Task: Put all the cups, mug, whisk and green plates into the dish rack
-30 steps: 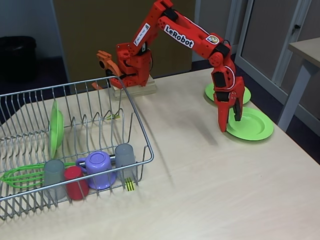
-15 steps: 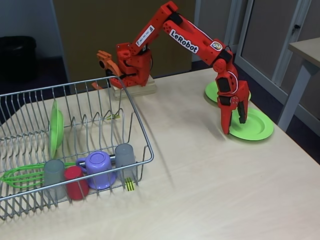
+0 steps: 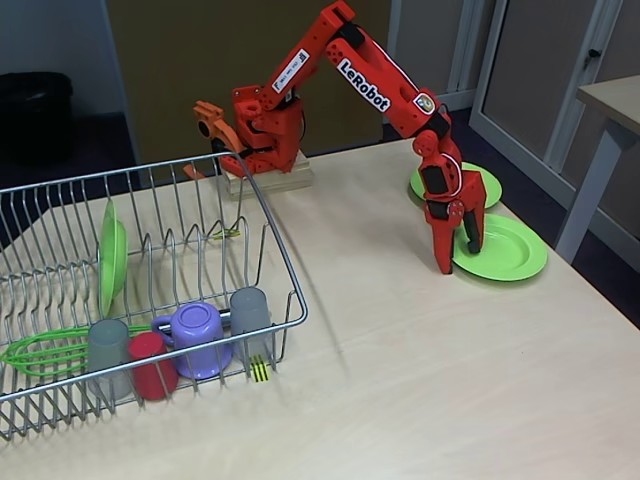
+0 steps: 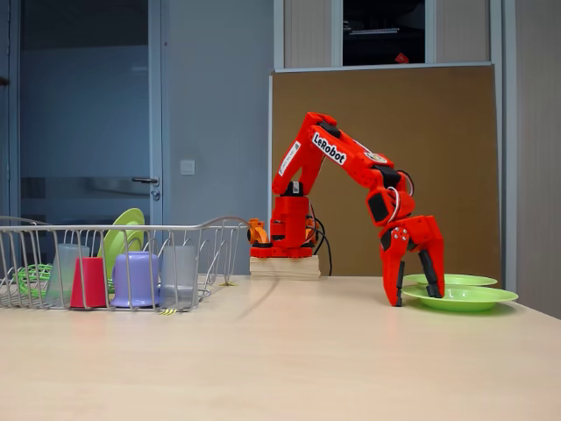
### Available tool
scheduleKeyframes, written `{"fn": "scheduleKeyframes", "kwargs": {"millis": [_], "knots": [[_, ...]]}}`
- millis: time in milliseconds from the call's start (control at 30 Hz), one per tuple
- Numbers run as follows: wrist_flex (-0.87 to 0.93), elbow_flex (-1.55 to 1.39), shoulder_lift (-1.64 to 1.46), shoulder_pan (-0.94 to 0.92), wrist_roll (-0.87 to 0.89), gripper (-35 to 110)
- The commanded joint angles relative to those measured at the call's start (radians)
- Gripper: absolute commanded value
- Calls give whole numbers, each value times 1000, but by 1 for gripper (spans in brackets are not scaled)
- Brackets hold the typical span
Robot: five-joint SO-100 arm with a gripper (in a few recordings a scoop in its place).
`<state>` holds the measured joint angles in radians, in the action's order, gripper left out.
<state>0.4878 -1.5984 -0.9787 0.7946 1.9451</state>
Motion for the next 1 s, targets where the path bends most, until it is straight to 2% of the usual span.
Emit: {"fn": "scheduleKeyframes", "kwargs": {"millis": [0, 100, 300, 467, 733, 967], "knots": [[-41, -81, -28, -3, -14, 27], [-80, -144, -34, -9, -12, 21], [-67, -245, -77, -32, 51, 1], [-37, -307, -143, -48, 23, 0], [219, -201, -201, -48, -41, 0], [500, -25, -221, -72, -175, 0]]}}
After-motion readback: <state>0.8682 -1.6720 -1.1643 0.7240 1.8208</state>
